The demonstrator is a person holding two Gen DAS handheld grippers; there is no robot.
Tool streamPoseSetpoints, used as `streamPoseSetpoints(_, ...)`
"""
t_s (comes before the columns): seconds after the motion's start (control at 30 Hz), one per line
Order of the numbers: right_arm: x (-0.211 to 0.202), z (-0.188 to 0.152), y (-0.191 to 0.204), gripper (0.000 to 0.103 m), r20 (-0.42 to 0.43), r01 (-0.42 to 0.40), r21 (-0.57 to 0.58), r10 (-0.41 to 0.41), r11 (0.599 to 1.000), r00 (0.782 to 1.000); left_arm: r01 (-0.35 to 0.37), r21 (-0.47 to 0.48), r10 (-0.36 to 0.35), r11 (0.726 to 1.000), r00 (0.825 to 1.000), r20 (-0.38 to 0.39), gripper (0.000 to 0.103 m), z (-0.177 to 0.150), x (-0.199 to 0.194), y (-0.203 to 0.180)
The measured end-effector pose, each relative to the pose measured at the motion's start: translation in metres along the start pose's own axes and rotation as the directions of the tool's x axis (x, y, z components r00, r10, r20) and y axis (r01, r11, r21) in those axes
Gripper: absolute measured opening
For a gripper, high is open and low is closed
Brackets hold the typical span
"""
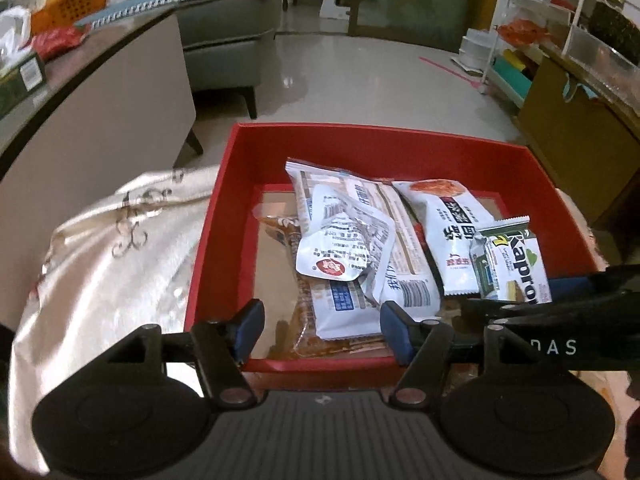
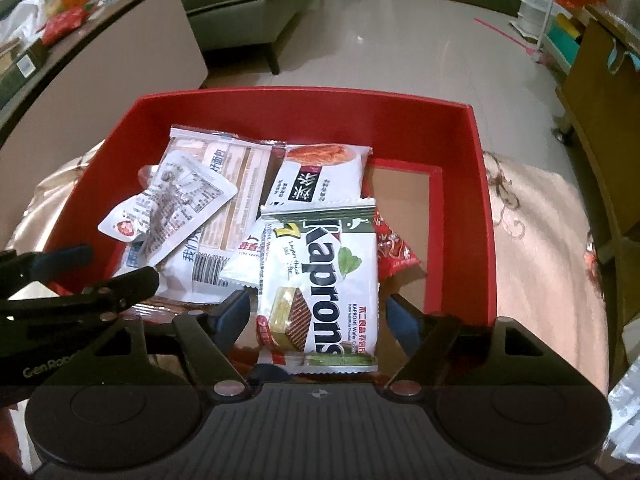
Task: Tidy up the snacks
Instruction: 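Lower both snacks into the red box and open both grippers, then withdraw both open grippers from the box toward the remaining snacks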
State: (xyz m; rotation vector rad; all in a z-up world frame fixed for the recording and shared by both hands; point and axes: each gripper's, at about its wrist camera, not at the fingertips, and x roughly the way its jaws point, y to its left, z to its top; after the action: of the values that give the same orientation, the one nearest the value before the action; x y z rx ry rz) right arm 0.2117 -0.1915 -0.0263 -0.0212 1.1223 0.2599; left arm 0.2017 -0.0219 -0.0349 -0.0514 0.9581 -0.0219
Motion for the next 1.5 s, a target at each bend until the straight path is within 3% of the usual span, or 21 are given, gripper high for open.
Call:
streamPoseSetpoints(0.17, -0.005, -0.005, 0.0, 0.083, -0.019, -0.021, 0.006, 0.021, 1.0, 1.0, 0.013, -0.032, -0.013, 0.999, 1.0, -0.007, 0.057, -0.006, -0.007, 0.004)
streamPoseSetpoints(0.5, -0.051, -0.008, -0.005, 0.087, 0.089, -0.054, 0.03, 0.051, 0.998, 0.995, 0.058, -0.046, -0.055, 0.997, 0.997, 0.056, 0.057, -0.015, -0.045, 0.006)
streamPoseSetpoints(0.7, -0.08, -0.032, -0.001, 0.088, 0.098, -0.071, -0.013, 0.072, 0.997, 0.993, 0.09, -0.054, -0.088, 0.994, 0.995, 0.05, 0.057, -0.033, -0.071, 0.011)
streamPoseSetpoints(0.9, -0.083, -0.068, 0.019, 0.089, 0.023, -0.125, -0.098, 0.128, 0.987, 0.992, 0.114, -0.105, -0.113, 0.988, 0.993, 0.014, 0.057, -0.063, -0.098, 0.029)
streamPoseSetpoints(1.13, -0.043, -0.07, 0.035, 0.092, -0.082, -0.142, -0.176, 0.129, 0.974, 0.988, 0.124, -0.141, -0.126, 0.982, 0.992, -0.007, 0.057, -0.094, -0.118, 0.047)
streamPoseSetpoints(1.3, -0.038, -0.091, 0.049, 0.092, -0.181, -0.207, -0.192, 0.172, 0.959, 0.968, 0.158, -0.17, -0.163, 0.973, 0.986, -0.019, 0.058, -0.103, -0.124, 0.053)
streamPoseSetpoints(1.43, -0.059, -0.113, 0.048, 0.092, -0.239, -0.372, -0.129, 0.335, 0.919, 0.911, 0.179, -0.177, -0.184, 0.968, 0.983, -0.012, 0.058, -0.109, -0.132, 0.054)
streamPoseSetpoints(1.47, -0.067, -0.118, 0.049, 0.092, -0.233, -0.39, -0.132, 0.354, 0.911, 0.906, 0.182, -0.18, -0.186, 0.967, 0.982, -0.007, 0.058, -0.109, -0.134, 0.055)
streamPoseSetpoints(1.5, -0.072, -0.119, 0.051, 0.092, -0.215, -0.367, -0.143, 0.333, 0.919, 0.918, 0.184, -0.184, -0.188, 0.965, 0.982, -0.002, 0.058, -0.11, -0.136, 0.057)
